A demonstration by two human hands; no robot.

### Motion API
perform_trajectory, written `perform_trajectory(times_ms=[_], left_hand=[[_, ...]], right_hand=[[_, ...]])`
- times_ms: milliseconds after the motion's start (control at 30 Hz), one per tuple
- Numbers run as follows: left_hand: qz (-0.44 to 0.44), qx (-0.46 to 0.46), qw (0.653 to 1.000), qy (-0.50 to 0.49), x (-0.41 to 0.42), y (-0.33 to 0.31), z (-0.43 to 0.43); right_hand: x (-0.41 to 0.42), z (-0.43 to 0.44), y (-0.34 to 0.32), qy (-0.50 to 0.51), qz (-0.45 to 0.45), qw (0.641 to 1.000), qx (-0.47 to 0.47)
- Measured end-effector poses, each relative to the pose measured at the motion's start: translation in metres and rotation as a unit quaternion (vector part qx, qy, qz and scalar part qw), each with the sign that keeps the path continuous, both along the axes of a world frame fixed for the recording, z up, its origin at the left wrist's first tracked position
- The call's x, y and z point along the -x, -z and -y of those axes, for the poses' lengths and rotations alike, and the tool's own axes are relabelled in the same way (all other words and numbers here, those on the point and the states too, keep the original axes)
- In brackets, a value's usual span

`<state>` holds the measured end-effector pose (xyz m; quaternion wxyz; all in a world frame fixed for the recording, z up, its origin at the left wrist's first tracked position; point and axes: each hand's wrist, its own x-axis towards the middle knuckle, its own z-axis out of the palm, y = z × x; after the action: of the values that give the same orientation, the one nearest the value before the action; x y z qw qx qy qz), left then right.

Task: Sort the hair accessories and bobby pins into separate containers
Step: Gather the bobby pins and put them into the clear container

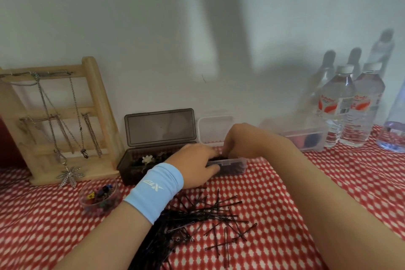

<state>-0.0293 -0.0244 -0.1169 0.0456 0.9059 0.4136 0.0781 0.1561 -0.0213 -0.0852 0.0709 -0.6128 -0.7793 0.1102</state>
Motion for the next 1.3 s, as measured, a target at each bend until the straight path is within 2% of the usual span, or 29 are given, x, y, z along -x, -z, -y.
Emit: perform_trajectory(times_ms=[67,133,233,333,467,567,667,800,933,1000,1067,1133,1200,1300], left_hand=[[0.064,-0.023,0.998,0.000,0.008,-0.006,0.005],[0.122,-0.071,0.990,-0.007,0.021,-0.011,0.013],[0.176,-0.063,0.982,-0.025,0.043,-0.015,0.032],[0.128,0.011,0.991,-0.030,0.057,-0.009,0.046],[-0.021,0.113,0.992,-0.051,0.062,0.006,0.057],[-0.059,0.124,0.990,-0.033,0.059,0.016,0.066],[-0.020,0.106,0.994,-0.018,0.056,0.016,0.070],[0.026,0.097,0.995,-0.010,0.060,0.015,0.074],[0.086,0.152,0.984,-0.019,0.066,0.009,0.079],[0.034,0.182,0.982,-0.031,0.069,0.006,0.084],[-0.041,0.174,0.983,-0.046,0.070,0.008,0.090],[-0.067,0.135,0.987,-0.054,0.067,0.014,0.095],[-0.075,0.088,0.992,-0.051,0.063,0.018,0.098],[-0.023,0.070,0.996,-0.050,0.058,0.019,0.097]], right_hand=[[0.001,0.004,-0.008,-0.001,-0.029,0.999,-0.029],[0.006,0.015,-0.020,-0.006,-0.095,0.994,-0.044],[0.020,0.032,-0.032,-0.050,-0.092,0.994,0.008],[0.036,0.048,-0.032,-0.079,-0.042,0.988,0.127],[0.051,0.067,-0.026,-0.118,0.117,0.971,0.174],[0.053,0.077,-0.018,-0.121,0.185,0.948,0.228],[0.050,0.086,-0.005,-0.098,0.186,0.953,0.218],[0.049,0.096,0.005,-0.082,0.126,0.975,0.166],[0.055,0.098,0.010,-0.081,0.057,0.986,0.134],[0.061,0.098,0.013,-0.076,-0.013,0.986,0.149],[0.065,0.102,0.011,-0.071,-0.052,0.986,0.145],[0.065,0.106,0.005,-0.058,-0.038,0.992,0.104],[0.062,0.109,-0.003,-0.015,0.017,0.996,0.088],[0.061,0.113,-0.005,0.070,0.128,0.968,0.204]])
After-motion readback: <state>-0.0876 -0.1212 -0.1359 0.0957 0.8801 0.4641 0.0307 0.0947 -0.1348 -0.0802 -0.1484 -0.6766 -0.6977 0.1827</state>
